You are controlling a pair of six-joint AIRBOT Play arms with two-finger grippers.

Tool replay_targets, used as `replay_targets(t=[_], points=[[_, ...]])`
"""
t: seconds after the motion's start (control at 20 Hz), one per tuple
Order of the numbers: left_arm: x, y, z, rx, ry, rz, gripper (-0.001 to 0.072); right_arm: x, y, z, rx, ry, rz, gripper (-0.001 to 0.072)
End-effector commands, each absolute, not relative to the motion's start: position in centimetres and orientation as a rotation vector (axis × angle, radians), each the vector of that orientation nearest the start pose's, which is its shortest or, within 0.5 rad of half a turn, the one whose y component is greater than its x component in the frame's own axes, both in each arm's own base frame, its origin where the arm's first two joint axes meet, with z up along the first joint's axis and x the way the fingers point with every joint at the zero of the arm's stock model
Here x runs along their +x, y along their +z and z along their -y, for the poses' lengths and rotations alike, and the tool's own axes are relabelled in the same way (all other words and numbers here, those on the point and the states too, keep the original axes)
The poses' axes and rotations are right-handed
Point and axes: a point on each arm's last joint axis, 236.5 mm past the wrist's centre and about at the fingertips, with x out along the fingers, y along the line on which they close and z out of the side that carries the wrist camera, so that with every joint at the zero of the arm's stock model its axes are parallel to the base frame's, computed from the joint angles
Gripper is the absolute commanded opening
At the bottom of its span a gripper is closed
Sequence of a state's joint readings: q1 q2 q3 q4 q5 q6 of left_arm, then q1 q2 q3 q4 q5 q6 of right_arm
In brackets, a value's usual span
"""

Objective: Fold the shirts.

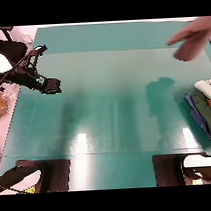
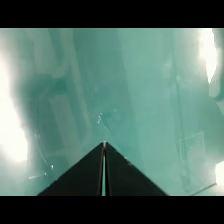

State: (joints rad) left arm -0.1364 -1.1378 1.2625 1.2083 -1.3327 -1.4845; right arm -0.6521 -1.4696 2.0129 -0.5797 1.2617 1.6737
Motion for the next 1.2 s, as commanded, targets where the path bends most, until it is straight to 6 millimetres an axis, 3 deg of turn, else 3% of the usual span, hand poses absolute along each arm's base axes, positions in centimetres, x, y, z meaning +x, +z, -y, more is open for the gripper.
replay_targets(t=[0.0, 0.1, 0.35, 0.6, 0.7, 0.9, 1.15], points=[[33.8, 10.0, 13.3, -0.145, -0.445, -1.212, 0.0022, 40.2, 34.0, 20.5, 0.934, -0.032, -0.417, 0.0015], [33.8, 10.0, 13.4, -0.145, -0.446, -1.213, 0.0022, 36.0, 33.1, 23.5, 0.937, -0.161, -0.446, 0.0016], [33.9, 10.1, 13.5, -0.151, -0.45, -1.206, 0.0022, 25.9, 30.3, 25.6, 0.948, -0.428, -0.611, 0.0016], [34.0, 10.6, 14.4, -0.169, -0.487, -1.188, 0.0022, 18.7, 28.1, 29.1, 1.002, -0.744, -0.658, 0.0017], [33.9, 10.6, 14.4, -0.17, -0.49, -1.19, 0.0022, 16.9, 27.6, 30.2, 1.008, -0.822, -0.659, 0.0017], [33.8, 10.6, 14.5, -0.166, -0.495, -1.192, 0.0022, 15.2, 26.4, 31.8, 1.035, -0.885, -0.672, 0.0017], [33.7, 10.5, 14.4, -0.165, -0.496, -1.198, 0.0022, 14.6, 23.0, 33.4, 1.083, -0.896, -0.755, 0.0018]])
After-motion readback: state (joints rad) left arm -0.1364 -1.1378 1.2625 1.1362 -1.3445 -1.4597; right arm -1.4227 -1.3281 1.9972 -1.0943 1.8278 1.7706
